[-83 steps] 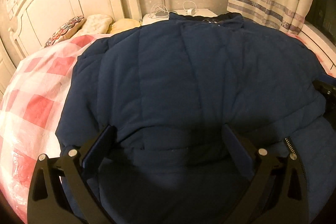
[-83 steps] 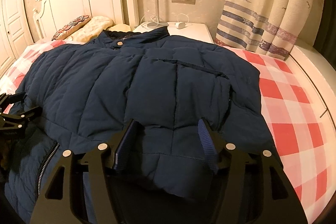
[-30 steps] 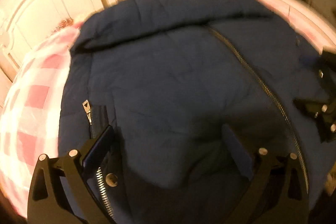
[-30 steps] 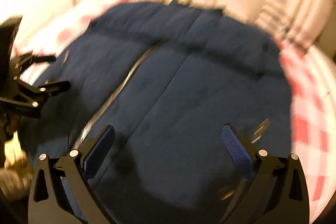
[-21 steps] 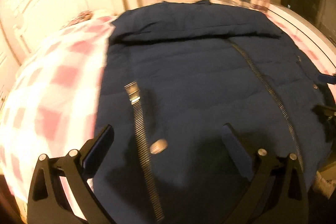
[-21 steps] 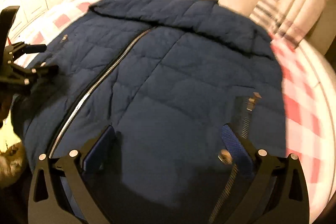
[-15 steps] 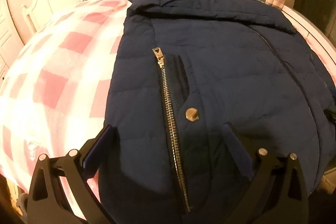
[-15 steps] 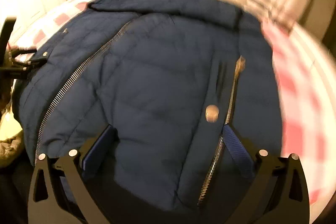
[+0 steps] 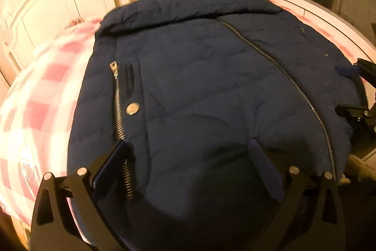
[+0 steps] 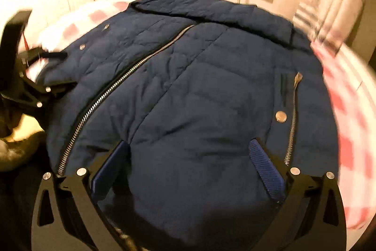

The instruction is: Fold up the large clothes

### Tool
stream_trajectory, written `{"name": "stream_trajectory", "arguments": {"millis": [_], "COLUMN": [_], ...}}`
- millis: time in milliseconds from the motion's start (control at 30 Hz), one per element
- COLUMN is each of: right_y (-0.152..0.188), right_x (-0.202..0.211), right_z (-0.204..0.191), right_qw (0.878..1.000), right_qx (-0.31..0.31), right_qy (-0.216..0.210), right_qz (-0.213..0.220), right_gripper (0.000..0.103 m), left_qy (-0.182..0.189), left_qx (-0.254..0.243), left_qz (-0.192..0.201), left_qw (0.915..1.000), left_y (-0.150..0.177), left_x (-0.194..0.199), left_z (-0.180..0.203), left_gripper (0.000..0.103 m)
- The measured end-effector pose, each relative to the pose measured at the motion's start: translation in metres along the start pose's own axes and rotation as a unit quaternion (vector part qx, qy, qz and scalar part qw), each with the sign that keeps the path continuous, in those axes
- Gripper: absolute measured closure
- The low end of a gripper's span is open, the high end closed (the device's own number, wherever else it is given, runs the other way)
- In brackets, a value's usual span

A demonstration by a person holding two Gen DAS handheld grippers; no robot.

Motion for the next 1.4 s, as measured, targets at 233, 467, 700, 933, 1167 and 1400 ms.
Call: {"name": "stream_trajectory", "arguments": {"millis": [233, 467, 700, 933, 1167, 1400], "right_y": [0.026, 0.087, 0.114, 0.121, 0.105, 0.103], "right_x": [0.044, 0.060, 0.045, 0.035, 0.074, 0.068], "right_z": [0.048, 0.101, 0.095, 0.092, 0.076, 0.079], "right_qw": [0.998, 0.982, 0.976, 0.967, 0.973, 0.971], "right_qx": [-0.055, -0.188, -0.212, -0.232, -0.177, -0.192], "right_qy": [0.031, -0.001, -0.045, -0.102, -0.113, -0.113], "right_qz": [0.028, 0.030, 0.009, 0.030, 0.093, 0.087], "right_gripper": [0.006, 0.014, 0.026, 0.052, 0.068, 0.064], "left_qy": [-0.033, 0.008, 0.022, 0.061, 0.055, 0.054], "left_qx": [0.093, 0.152, 0.109, 0.144, 0.149, 0.132], "left_qz": [0.054, 0.045, 0.049, 0.069, 0.072, 0.071], "left_qw": [0.9937, 0.9874, 0.9926, 0.9853, 0.9846, 0.9873], "left_y": [0.024, 0.056, 0.060, 0.069, 0.072, 0.071], "left_x": [0.042, 0.044, 0.041, 0.055, 0.052, 0.051], "left_z": [-0.061, -0.090, -0.066, -0.085, -0.089, -0.083], "left_gripper": [0.002, 0.003, 0.008, 0.078, 0.073, 0.056]}}
Point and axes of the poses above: each gripper's, at about its wrist camera, not at the fingertips, and x roughly against the way its jaws point, z to its right, y to its underside, the point moved 4 cm from there along -x, roughly the way its jaws point, and after that the axes turned 5 degrees about y, right-handed, at the moved point
